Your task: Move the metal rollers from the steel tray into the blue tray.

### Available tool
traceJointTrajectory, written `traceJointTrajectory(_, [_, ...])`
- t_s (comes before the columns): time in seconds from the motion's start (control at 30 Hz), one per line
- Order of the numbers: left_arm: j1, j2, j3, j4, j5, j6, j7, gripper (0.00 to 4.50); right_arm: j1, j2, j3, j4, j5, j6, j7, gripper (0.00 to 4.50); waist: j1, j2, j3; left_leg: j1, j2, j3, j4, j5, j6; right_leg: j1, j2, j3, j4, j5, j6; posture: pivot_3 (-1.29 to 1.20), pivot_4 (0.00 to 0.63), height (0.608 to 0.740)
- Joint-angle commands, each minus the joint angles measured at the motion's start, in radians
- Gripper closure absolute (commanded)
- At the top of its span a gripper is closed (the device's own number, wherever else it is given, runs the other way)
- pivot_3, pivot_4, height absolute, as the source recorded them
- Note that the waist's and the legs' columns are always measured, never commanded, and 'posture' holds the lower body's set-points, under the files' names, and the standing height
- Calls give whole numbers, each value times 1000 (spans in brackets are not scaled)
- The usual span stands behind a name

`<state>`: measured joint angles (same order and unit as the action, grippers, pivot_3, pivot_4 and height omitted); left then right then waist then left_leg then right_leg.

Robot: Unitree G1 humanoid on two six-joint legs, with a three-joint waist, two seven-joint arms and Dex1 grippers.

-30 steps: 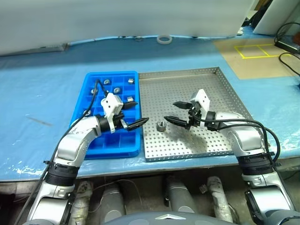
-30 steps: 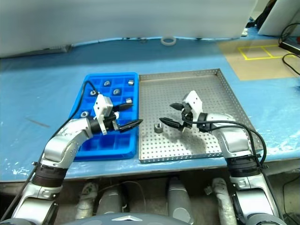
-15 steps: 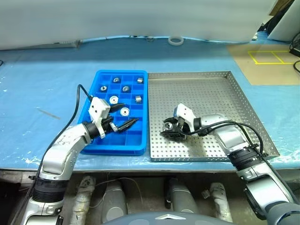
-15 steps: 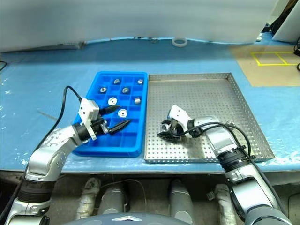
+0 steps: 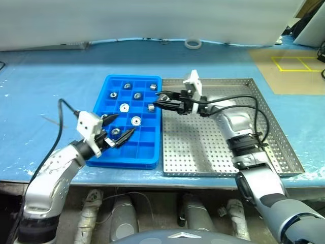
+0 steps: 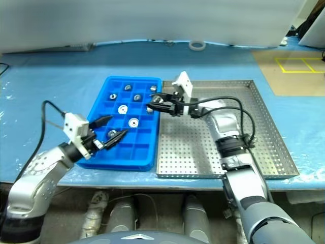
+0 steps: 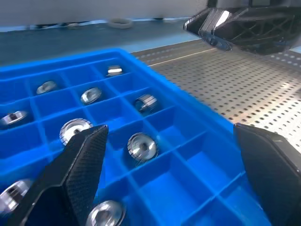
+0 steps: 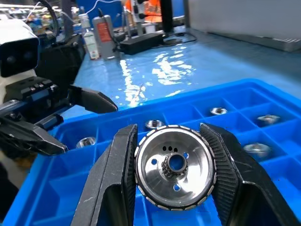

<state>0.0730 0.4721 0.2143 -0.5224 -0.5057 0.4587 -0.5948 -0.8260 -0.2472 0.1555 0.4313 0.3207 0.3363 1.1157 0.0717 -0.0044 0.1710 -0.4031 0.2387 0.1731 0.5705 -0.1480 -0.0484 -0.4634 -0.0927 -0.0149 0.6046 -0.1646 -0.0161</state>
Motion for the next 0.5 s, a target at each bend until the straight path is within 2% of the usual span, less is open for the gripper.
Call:
traceJointTrajectory(0.03, [61, 16, 73, -110, -21, 7, 40, 0, -54, 43, 45, 95, -56, -106, 31, 2829, 19, 0, 0, 0, 0, -1, -1, 0, -1, 0, 0, -1, 0, -1, -1, 299, 150, 740])
traceJointTrajectory(0.3, [240, -4, 169, -263, -45, 26, 127, 0, -191, 149, 89, 440, -222, -303, -62, 2829, 65, 0, 0, -1, 1, -4, -5, 1, -3, -1, 0, -6, 0, -3, -5, 426, 150, 740])
traceJointTrajectory(0.4, [275, -6, 173, -291, -50, 27, 145, 0, -194, 158, 81, 458, -202, -320, 46, 2829, 85, 0, 0, -2, 2, -5, -5, 0, -4, -1, 0, -7, 0, -4, -5, 449, 150, 740])
traceJointTrajectory(0.5, [286, 0, 175, -299, -53, 29, 159, 0, -155, 138, 111, 392, -192, -302, 210, 2829, 105, 1, 1, -3, 2, -7, -6, 0, -4, -1, 1, -8, 0, -4, -5, 448, 150, 740])
